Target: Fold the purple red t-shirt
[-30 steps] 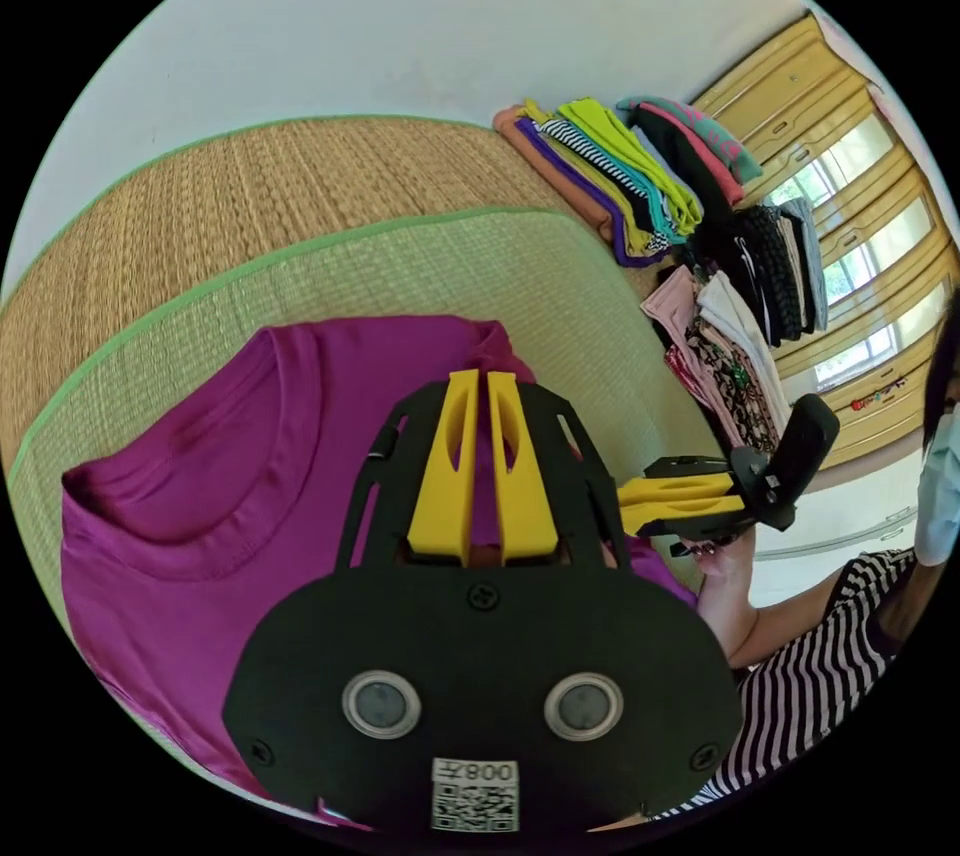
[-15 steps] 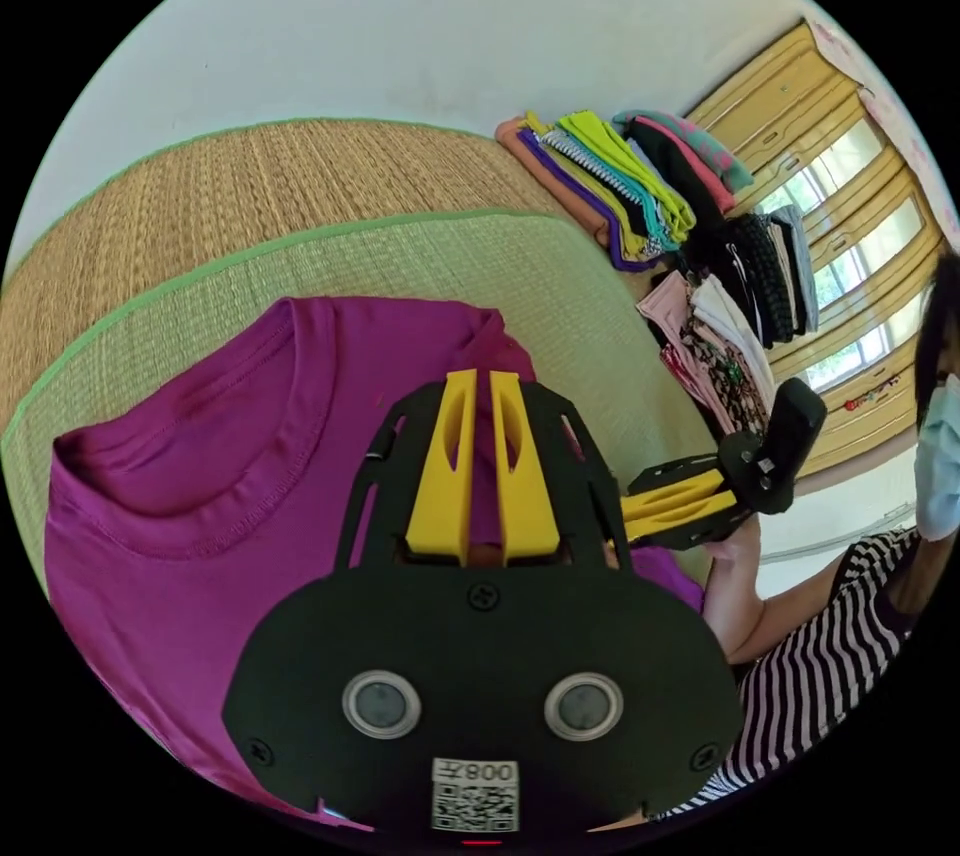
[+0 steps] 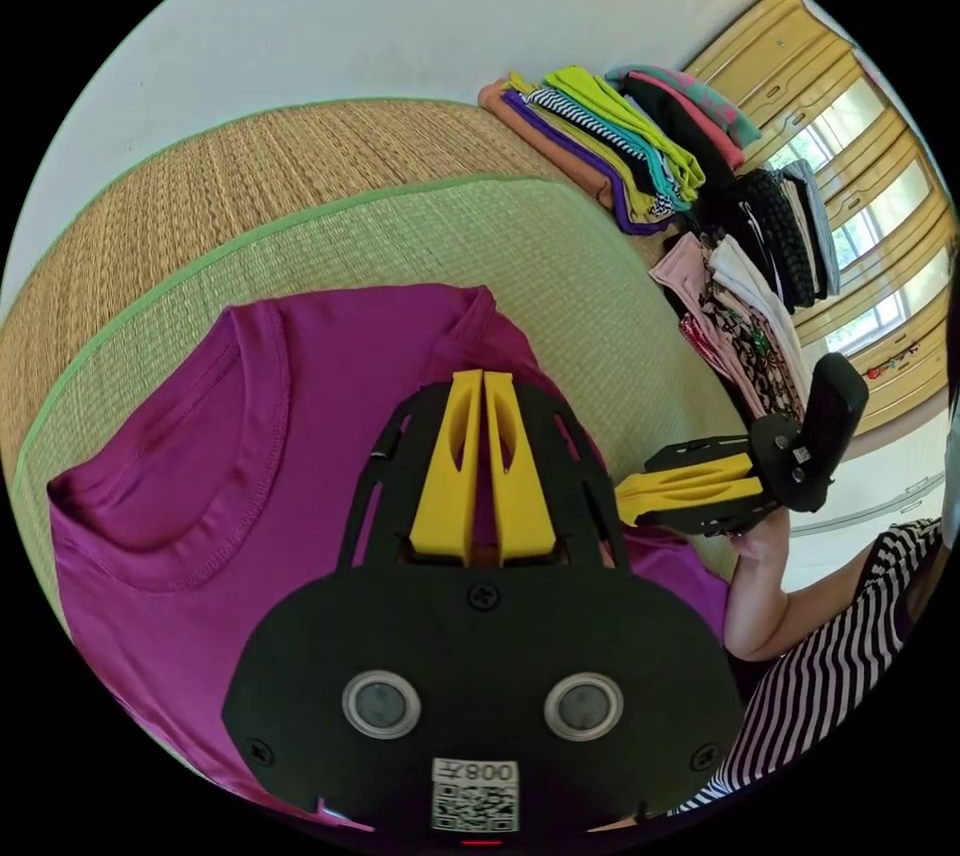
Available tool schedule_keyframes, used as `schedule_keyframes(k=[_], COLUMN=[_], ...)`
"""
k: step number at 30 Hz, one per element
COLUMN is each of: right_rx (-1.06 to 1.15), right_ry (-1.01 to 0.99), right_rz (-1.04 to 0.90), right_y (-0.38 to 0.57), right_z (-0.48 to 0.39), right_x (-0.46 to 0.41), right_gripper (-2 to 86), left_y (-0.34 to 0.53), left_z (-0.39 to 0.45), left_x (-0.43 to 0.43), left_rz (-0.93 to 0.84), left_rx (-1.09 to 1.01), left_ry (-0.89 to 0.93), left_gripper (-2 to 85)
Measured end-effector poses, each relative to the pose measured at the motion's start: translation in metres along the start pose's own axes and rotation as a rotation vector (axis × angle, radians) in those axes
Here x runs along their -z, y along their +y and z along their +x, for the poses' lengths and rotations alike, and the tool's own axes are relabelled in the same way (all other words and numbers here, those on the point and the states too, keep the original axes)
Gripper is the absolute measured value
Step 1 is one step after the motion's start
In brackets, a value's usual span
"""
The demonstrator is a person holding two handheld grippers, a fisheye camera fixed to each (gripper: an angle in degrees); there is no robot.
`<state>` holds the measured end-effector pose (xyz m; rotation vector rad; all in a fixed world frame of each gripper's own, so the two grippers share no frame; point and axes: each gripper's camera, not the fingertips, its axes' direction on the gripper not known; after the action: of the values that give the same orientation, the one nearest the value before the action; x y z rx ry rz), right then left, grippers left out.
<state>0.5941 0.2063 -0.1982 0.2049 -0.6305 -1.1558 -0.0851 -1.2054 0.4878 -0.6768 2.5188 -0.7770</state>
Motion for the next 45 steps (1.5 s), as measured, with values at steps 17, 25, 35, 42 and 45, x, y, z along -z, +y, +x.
schedule_keyframes(k=[17,25,35,42,45], right_rx=[-0.071,-0.120,-0.022,-0.033,-0.047], right_ry=[-0.050,-0.048,-0.074,-0.065,-0.084], right_rz=[0.034,0.057,0.129,0.060,0.066], right_y=[-0.021,-0.030,-0.051,-0.069,-0.074], right_z=[0.020,0.033,0.024,0.032,0.039], right_x=[-0.010,-0.019,-0.031,-0.062,-0.070], right_gripper=[0.1,0.1,0.1,0.1,0.1], left_y=[0.072,0.100,0.127,0.158,0.193], left_z=[0.027,0.050,0.063,0.064,0.057], left_x=[0.077,0.111,0.163,0.241,0.286], left_rz=[0.053,0.041,-0.008,0.059,0.091], left_rx=[-0.011,-0.037,-0.050,0.014,0.098], left_ry=[0.106,0.100,0.071,0.102,0.127], left_gripper=[0.2,0.2,0.1,0.1,0.2])
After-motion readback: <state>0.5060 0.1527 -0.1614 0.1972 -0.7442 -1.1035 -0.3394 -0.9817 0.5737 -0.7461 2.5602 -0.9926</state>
